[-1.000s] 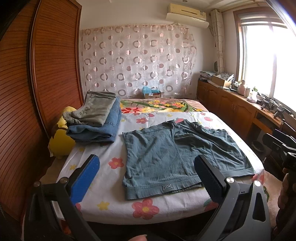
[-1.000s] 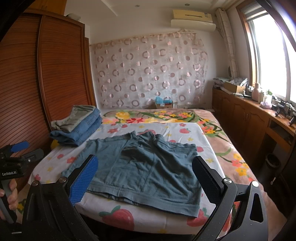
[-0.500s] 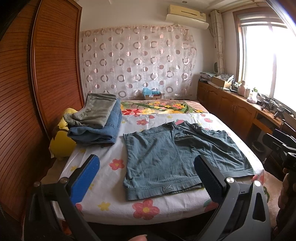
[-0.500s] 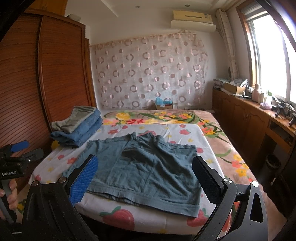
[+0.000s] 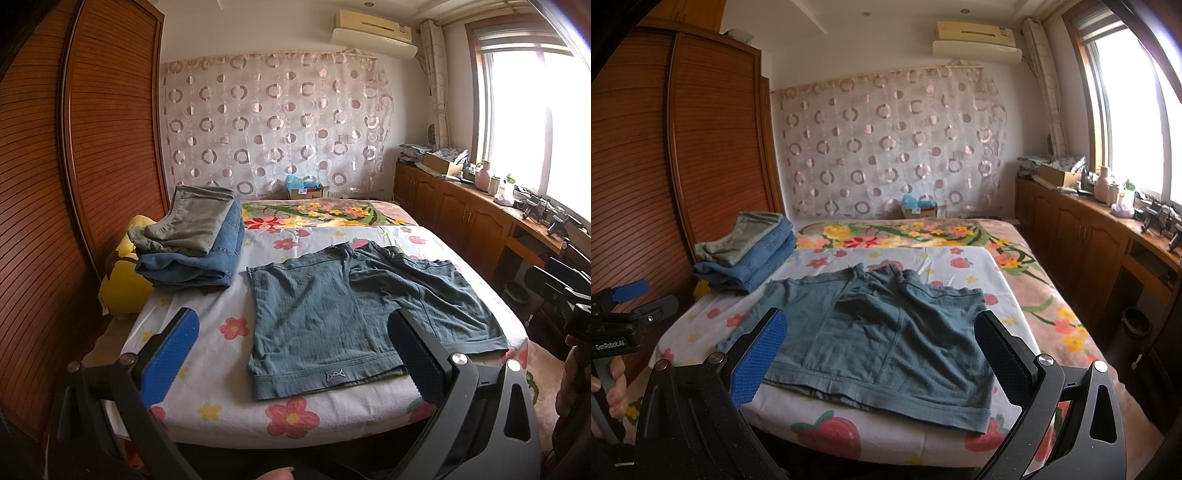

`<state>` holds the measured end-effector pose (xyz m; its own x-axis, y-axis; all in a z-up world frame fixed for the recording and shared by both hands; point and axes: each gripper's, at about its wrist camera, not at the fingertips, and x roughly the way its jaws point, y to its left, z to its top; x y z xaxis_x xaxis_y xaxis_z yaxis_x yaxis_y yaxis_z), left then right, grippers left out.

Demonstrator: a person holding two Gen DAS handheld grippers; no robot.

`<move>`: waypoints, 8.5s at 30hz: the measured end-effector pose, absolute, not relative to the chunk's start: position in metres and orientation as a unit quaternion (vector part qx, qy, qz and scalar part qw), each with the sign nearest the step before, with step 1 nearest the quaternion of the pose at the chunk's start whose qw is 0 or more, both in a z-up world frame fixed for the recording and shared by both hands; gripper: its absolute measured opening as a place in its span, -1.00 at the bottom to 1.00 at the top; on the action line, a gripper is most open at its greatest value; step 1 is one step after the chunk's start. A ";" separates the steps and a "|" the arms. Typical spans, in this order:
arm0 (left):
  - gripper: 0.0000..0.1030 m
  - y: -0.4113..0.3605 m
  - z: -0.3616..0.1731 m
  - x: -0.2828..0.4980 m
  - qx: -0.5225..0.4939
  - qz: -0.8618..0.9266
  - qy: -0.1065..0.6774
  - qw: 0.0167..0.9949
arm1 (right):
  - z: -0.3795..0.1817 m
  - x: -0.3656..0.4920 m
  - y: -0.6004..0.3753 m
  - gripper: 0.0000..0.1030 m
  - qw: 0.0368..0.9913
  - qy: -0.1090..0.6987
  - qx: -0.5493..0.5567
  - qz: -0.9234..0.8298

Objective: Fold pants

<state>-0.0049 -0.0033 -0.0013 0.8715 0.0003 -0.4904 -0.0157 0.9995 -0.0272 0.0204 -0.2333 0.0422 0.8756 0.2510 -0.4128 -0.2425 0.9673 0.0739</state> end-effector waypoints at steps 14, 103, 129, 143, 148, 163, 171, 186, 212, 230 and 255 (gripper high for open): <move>0.99 -0.004 -0.002 -0.005 -0.015 0.004 0.252 0.968 | 0.043 0.020 -0.232 1.00 0.968 0.214 0.011 0.128; 0.99 0.009 -0.121 0.114 0.002 -0.062 0.423 0.904 | -0.061 0.274 -0.332 -0.28 0.892 0.438 0.005 0.113; 0.99 0.014 -0.121 0.113 0.005 -0.063 0.412 0.909 | -0.057 0.280 -0.359 -1.00 0.903 0.429 0.001 0.042; 0.91 0.054 -0.106 0.084 -0.034 -0.060 0.400 0.914 | -0.044 0.174 -0.299 -0.10 0.906 0.397 -0.041 0.142; 0.69 0.061 -0.113 0.071 -0.041 -0.071 0.412 0.907 | -0.052 0.148 -0.278 -0.07 0.901 0.398 -0.047 0.166; -0.31 0.056 -0.111 0.057 -0.039 -0.094 0.413 0.905 | -0.068 0.129 -0.260 0.00 0.900 0.397 -0.055 0.175; -0.93 0.045 -0.090 0.066 -0.038 -0.136 0.399 0.906 | -0.070 0.125 -0.266 0.01 0.901 0.395 -0.041 0.174; -0.94 -0.031 -0.034 0.103 0.006 -0.213 0.354 0.911 | -0.059 0.113 -0.280 0.02 0.908 0.380 -0.022 0.176; -0.93 -0.156 -0.010 0.137 0.041 -0.299 0.351 0.887 | -0.044 0.090 -0.322 0.02 0.917 0.362 0.004 0.167; -0.14 -0.105 -0.033 0.135 0.036 -0.230 0.366 0.901 | -0.042 0.098 -0.301 0.02 0.916 0.358 0.006 0.181; 0.07 -0.068 -0.110 0.124 0.038 -0.178 0.420 0.889 | -0.064 0.142 -0.259 -0.21 0.896 0.390 -0.020 0.210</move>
